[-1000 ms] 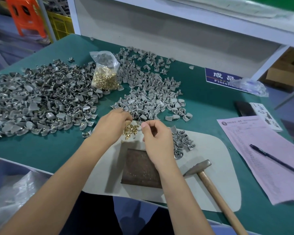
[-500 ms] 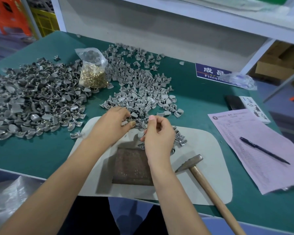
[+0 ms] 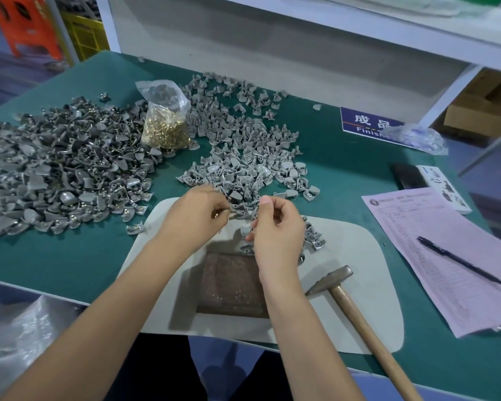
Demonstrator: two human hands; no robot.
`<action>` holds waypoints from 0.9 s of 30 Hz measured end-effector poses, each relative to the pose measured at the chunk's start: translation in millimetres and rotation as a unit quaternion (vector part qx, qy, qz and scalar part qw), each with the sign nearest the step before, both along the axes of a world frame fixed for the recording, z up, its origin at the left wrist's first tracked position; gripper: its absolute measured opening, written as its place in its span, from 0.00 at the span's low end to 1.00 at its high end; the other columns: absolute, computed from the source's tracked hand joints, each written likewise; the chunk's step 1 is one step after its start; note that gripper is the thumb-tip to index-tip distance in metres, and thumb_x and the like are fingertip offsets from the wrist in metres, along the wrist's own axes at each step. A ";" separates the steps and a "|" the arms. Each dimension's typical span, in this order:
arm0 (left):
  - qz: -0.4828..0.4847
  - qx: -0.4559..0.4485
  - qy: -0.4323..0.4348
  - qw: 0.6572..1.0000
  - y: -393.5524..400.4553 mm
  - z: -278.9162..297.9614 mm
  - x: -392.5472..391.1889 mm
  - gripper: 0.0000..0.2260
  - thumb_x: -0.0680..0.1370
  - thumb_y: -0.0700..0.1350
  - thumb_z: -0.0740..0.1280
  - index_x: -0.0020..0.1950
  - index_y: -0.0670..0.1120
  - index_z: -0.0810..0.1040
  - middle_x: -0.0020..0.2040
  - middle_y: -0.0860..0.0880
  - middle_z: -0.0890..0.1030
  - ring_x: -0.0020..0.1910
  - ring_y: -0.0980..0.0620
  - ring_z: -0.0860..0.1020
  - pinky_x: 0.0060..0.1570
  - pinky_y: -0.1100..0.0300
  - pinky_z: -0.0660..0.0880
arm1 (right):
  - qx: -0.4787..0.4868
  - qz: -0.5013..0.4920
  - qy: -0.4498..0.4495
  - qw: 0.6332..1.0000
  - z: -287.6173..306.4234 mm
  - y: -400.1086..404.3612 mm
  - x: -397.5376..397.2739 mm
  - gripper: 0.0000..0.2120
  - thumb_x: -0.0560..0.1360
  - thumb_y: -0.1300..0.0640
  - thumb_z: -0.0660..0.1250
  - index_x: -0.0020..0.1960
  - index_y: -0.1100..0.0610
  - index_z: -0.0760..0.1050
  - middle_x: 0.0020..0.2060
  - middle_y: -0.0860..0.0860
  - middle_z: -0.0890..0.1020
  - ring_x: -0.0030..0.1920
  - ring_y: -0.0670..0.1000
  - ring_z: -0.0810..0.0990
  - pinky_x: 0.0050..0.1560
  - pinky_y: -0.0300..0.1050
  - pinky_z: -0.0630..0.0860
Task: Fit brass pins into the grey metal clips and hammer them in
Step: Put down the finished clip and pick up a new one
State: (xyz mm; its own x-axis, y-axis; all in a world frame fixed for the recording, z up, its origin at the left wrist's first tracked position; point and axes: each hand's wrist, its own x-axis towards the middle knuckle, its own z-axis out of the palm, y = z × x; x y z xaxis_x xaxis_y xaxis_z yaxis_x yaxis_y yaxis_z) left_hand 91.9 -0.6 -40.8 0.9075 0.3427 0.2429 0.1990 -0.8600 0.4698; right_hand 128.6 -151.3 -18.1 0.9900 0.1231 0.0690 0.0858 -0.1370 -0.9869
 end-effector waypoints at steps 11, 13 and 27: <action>-0.045 0.045 0.026 0.998 -12.7 7.5 11.1 0.21 0.76 0.62 0.64 0.64 0.52 0.79 0.53 0.51 0.80 0.56 0.48 0.78 0.55 0.50 0.77 | 0.072 -0.050 0.017 0.996 -2.3 -2.0 1.2 0.07 0.84 0.52 0.63 0.50 0.53 0.76 0.34 0.49 0.80 0.30 0.54 0.79 0.33 0.52 0.80; -0.046 0.062 0.036 0.996 -17.0 7.6 15.1 0.26 0.76 0.67 0.58 0.66 0.52 0.77 0.54 0.50 0.79 0.57 0.48 0.77 0.56 0.50 0.76 | 0.092 -0.059 0.029 0.994 -1.3 -2.5 2.0 0.08 0.84 0.52 0.63 0.51 0.55 0.76 0.30 0.46 0.78 0.25 0.48 0.75 0.28 0.45 0.75; -0.132 0.038 0.076 0.988 -22.1 9.4 30.6 0.21 0.79 0.59 0.64 0.70 0.54 0.74 0.64 0.51 0.76 0.65 0.49 0.72 0.67 0.50 0.69 | 0.171 -0.121 0.056 0.976 -0.9 -7.4 5.9 0.08 0.84 0.52 0.63 0.49 0.53 0.76 0.31 0.49 0.77 0.24 0.47 0.72 0.29 0.42 0.73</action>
